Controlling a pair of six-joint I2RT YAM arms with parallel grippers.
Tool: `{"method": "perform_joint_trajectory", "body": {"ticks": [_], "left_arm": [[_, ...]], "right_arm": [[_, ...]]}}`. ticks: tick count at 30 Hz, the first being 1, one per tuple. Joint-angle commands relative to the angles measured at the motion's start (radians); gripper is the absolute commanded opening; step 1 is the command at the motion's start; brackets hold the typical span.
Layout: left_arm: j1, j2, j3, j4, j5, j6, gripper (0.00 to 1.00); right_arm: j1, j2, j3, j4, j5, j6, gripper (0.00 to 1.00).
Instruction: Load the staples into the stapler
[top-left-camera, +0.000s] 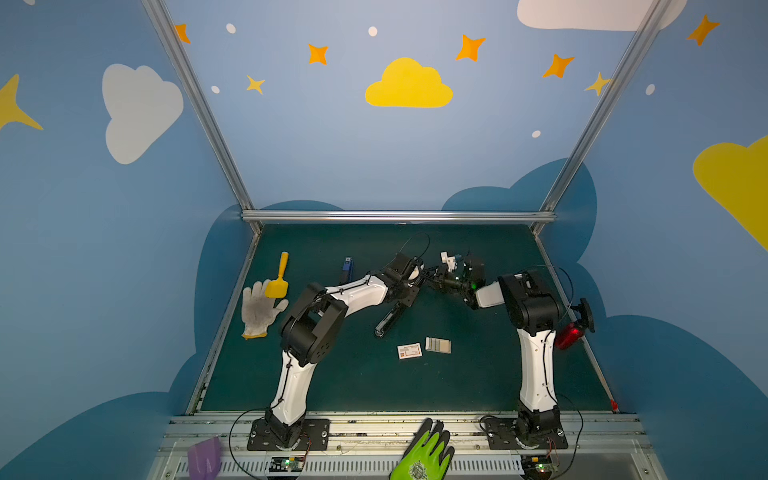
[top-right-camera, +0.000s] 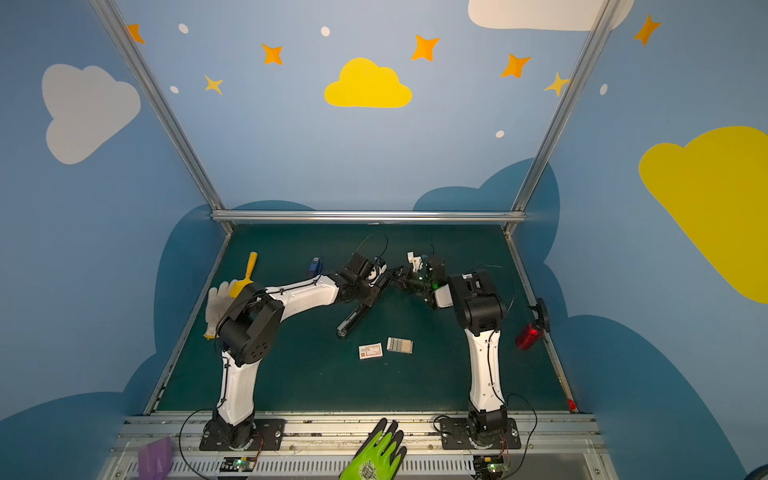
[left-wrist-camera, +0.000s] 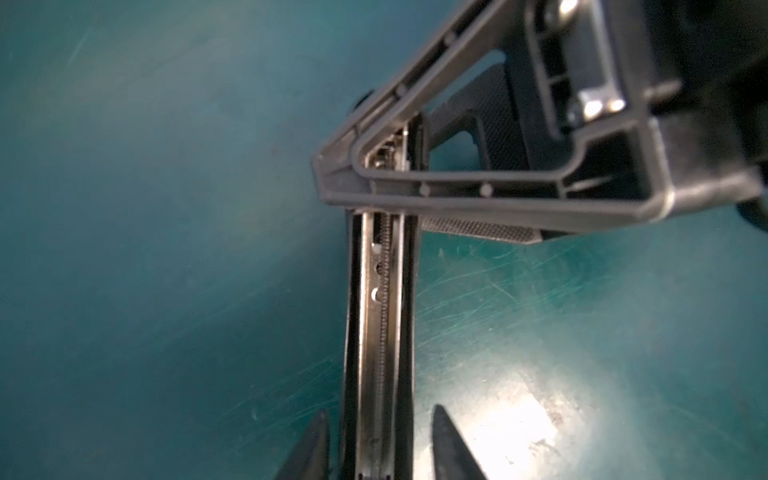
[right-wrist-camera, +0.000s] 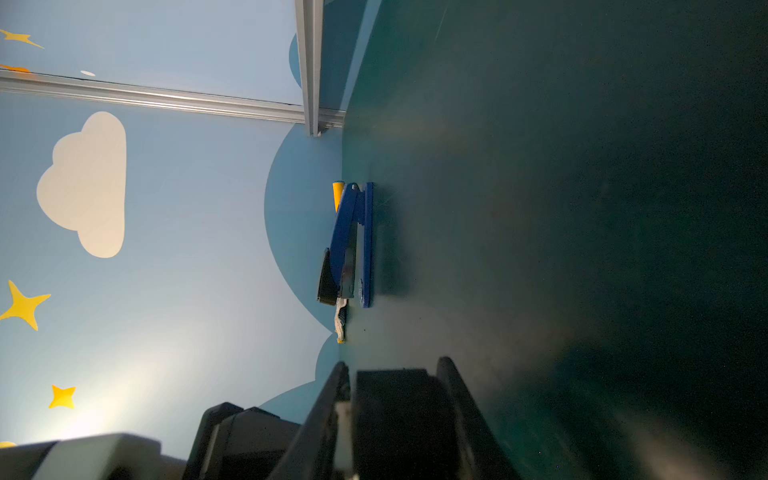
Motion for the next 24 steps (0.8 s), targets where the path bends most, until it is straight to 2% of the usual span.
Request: {"method": "perform_joint_trajectory", "body": {"ticks": [1, 4, 11, 16, 19, 24], "left_arm": [[-0.003, -0.097, -0.046, 0.017, -0.034, -0.022, 0.44], [-0.003, -0.202, -0.144, 0.043, -0.064, -0.04, 0.44], [-0.003, -0.529, -0.525, 0.169, -0.121, -0.134, 0.53], [-0.003, -0.707, -0.827, 0.45, -0.087, -0.2, 0.53], [-0.003, -0.734, -0.937, 0.559, -0.018, -0.176, 0.54], [-0.003, -0.662, -0.995, 0.608, -0.019, -0.16, 0.51]], "right_arm": [[-0.009, -0.009, -0.009, 0.016, -0.006, -0.022, 0.24], [-0.016, -0.014, -0.015, 0.016, -0.006, -0.026, 0.24], [-0.019, -0.028, -0.018, -0.011, -0.021, -0.05, 0.23], [-0.018, -0.037, -0.015, -0.036, -0.029, -0.066, 0.23], [-0.017, -0.043, -0.011, -0.048, -0.034, -0.072, 0.23], [-0.019, -0.042, -0.004, -0.058, -0.038, -0.077, 0.24]]}}
